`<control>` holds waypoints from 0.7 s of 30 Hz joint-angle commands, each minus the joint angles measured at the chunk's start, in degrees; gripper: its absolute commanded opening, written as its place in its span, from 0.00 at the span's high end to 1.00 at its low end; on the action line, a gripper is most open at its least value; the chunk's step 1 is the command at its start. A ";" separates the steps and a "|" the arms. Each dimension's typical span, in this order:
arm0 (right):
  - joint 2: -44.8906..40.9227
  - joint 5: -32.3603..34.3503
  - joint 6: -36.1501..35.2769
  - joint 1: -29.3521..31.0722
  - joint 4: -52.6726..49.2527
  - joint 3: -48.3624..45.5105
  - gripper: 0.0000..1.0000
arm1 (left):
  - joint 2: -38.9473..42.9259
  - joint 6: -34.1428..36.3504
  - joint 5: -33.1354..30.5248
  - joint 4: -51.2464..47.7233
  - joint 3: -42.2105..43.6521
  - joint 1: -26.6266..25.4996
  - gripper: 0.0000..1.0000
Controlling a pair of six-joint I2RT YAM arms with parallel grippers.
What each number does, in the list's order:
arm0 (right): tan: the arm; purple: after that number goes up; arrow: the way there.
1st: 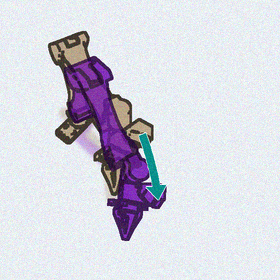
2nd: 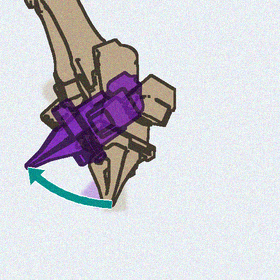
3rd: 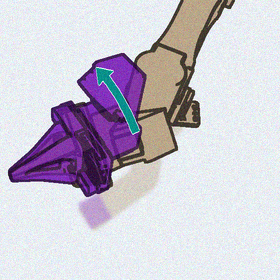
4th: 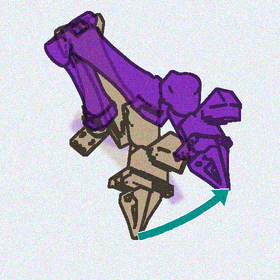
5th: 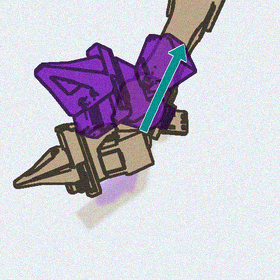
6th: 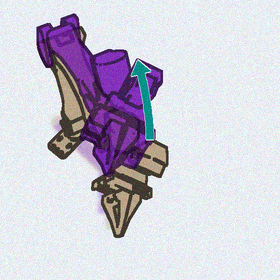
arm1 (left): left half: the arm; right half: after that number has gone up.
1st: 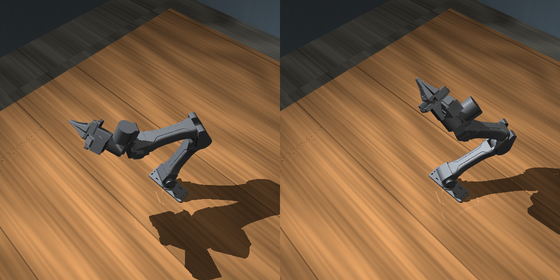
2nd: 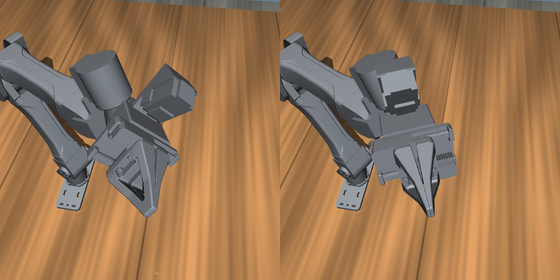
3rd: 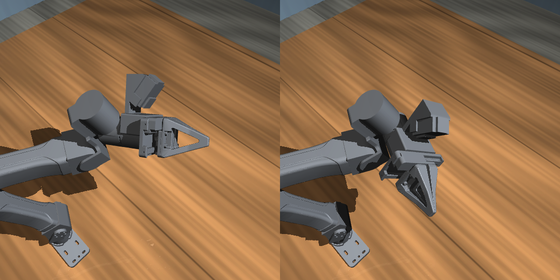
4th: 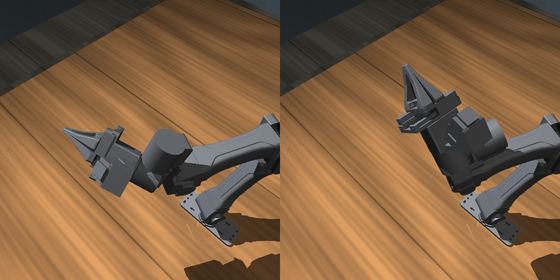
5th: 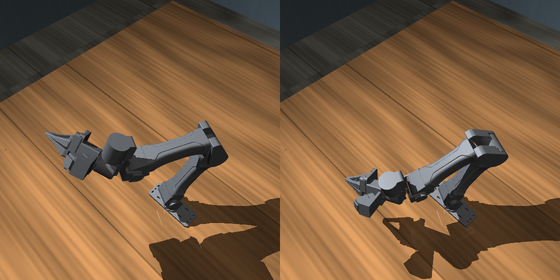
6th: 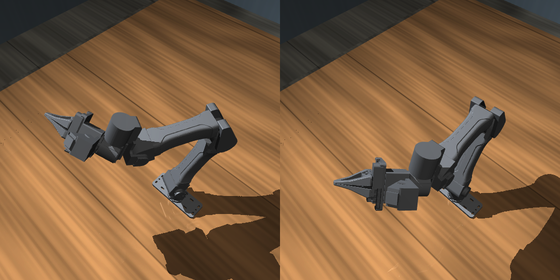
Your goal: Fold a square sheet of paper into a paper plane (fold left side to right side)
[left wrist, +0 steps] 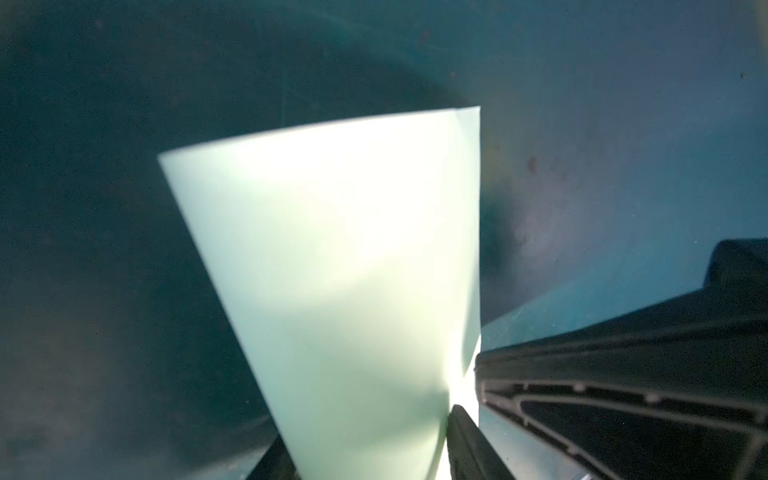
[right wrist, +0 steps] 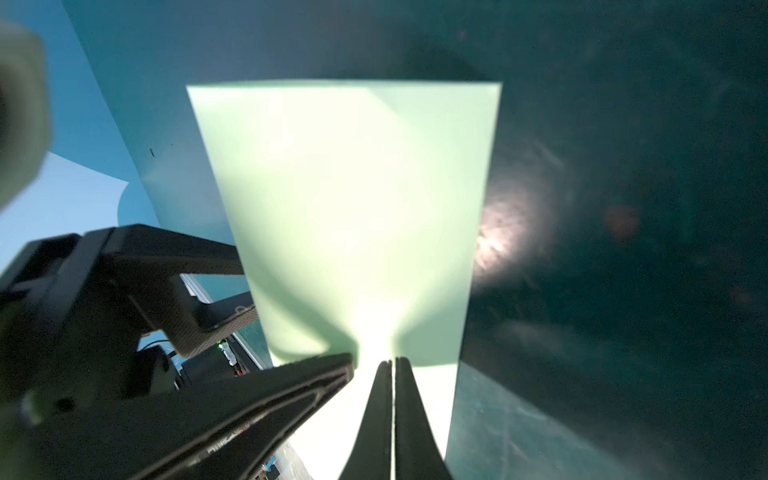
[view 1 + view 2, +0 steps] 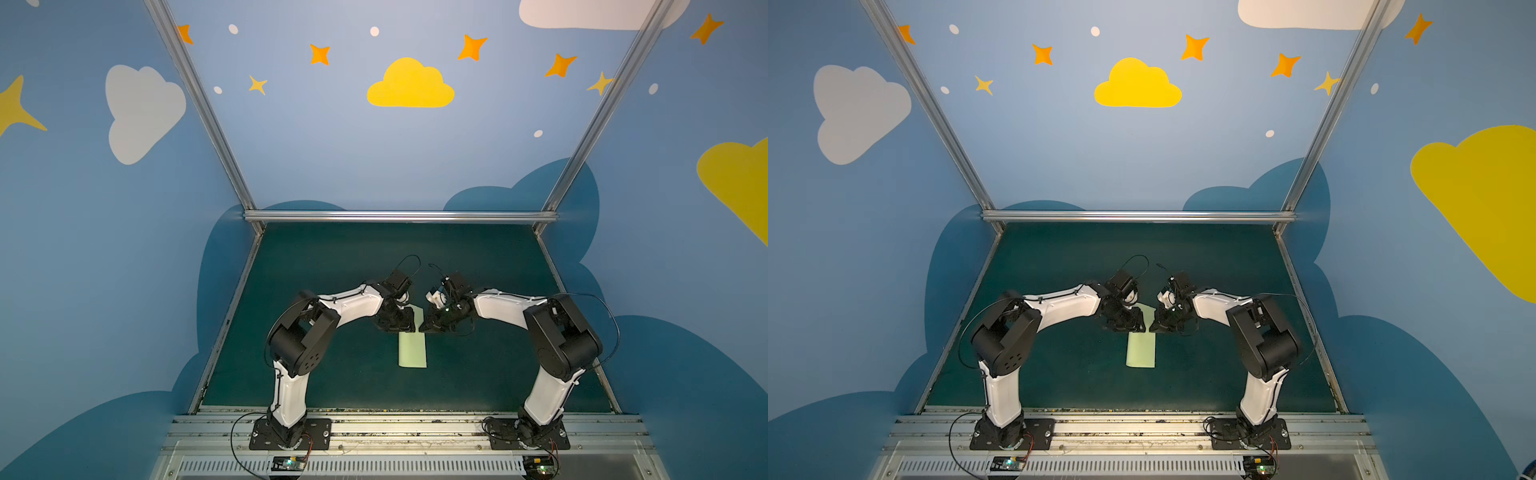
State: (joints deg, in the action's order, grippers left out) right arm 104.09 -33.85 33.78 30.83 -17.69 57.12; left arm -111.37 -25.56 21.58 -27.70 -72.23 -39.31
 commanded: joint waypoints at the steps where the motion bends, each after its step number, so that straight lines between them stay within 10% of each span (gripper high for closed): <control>1: 1.69 1.16 0.28 0.44 -0.62 1.84 1.00 | -2.80 -0.19 -0.32 -2.73 1.39 -0.68 0.46; 21: 5.15 5.84 0.02 0.62 1.44 -4.61 1.00 | 7.99 2.58 -0.63 -6.66 0.19 4.60 0.31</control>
State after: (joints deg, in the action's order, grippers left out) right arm 106.56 -33.93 34.26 30.74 -13.37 55.51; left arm -108.66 -24.12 21.50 -31.42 -72.34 -36.84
